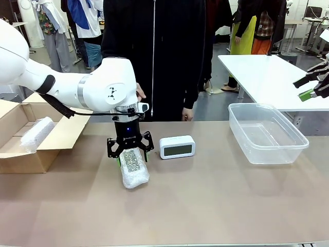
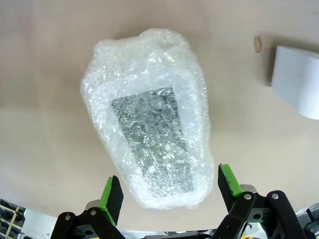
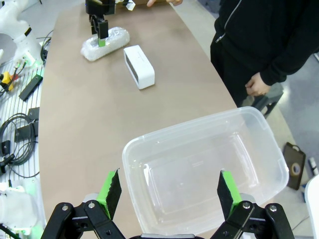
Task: Separate and place wrapped and unwrapped clocks.
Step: Pick up the Digital clock indicated by the person.
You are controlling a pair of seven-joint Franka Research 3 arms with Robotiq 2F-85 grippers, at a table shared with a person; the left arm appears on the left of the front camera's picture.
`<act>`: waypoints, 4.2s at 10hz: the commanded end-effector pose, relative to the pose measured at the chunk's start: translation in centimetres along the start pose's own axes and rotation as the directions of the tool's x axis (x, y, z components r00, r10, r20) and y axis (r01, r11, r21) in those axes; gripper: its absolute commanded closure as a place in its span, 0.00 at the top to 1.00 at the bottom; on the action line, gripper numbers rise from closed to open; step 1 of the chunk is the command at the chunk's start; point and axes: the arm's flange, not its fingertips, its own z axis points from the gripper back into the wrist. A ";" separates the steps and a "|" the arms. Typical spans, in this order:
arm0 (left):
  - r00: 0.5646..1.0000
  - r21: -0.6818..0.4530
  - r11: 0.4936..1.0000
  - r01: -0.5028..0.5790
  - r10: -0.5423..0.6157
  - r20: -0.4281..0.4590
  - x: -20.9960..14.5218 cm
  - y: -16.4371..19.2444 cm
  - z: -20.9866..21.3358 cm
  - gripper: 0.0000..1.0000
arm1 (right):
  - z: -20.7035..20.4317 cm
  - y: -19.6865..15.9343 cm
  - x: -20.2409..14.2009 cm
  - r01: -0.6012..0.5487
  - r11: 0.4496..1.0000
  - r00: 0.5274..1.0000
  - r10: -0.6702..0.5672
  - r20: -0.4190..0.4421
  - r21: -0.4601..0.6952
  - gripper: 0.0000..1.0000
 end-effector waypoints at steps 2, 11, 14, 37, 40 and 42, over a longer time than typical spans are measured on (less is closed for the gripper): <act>0.999 0.001 0.999 -0.050 0.050 0.010 -0.8 0.8 -0.5 1.00 | -0.1 0.0 0.0 -0.004 1.000 1.000 0.004 0.010 0.003 1.00; 0.993 -0.012 0.998 0.067 -0.066 0.102 0.7 1.2 -1.9 1.00 | -0.1 0.0 0.0 -0.004 1.000 1.000 0.004 0.010 0.003 1.00; 0.965 0.045 0.984 0.170 -0.176 0.197 1.2 2.4 -2.2 0.88 | -0.1 0.0 0.0 -0.004 1.000 1.000 0.004 0.010 0.003 1.00; 0.864 0.143 0.891 0.430 -0.452 0.222 1.6 4.5 11.3 0.60 | -0.1 0.0 0.0 -0.004 1.000 1.000 0.004 0.010 0.003 1.00; 0.862 0.153 0.887 0.436 -0.461 0.211 2.9 4.0 13.1 0.00 | -0.1 0.0 0.0 -0.004 1.000 1.000 0.004 0.010 0.003 1.00; 0.860 0.130 0.886 0.446 -0.464 0.214 3.6 4.1 13.6 0.00 | -0.1 0.0 0.0 -0.004 1.000 1.000 0.004 0.010 0.003 1.00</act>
